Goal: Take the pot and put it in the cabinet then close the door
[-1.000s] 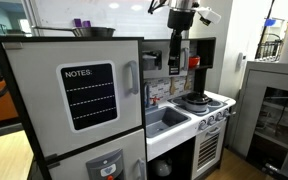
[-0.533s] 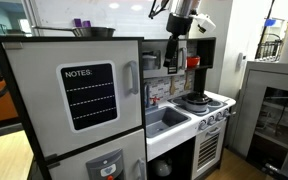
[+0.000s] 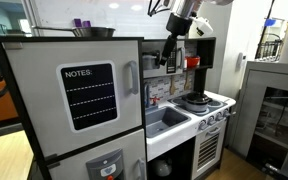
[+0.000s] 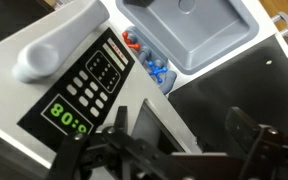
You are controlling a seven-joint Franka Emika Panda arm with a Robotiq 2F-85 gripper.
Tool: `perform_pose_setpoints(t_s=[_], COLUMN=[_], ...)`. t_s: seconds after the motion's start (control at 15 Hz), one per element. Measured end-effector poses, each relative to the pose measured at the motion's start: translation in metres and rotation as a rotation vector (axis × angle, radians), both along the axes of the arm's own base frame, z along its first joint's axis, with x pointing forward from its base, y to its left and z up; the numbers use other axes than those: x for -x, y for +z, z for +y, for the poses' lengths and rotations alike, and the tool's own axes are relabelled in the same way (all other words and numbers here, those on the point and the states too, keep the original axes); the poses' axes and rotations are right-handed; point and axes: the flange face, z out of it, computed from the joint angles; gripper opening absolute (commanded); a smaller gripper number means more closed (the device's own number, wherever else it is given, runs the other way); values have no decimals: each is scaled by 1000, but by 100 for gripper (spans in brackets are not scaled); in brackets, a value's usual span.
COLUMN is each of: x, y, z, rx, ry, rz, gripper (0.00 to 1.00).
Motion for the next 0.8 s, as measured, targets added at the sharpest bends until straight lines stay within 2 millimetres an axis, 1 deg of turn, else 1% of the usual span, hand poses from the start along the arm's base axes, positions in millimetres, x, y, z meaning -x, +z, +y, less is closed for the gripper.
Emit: perform_pose_setpoints(t_s=[0.47, 0.8], x=[0, 1], y=[2, 4], z=[-16, -23], rx=[-63, -129], ry=[8, 11], rz=[-54, -109], gripper=[100, 100])
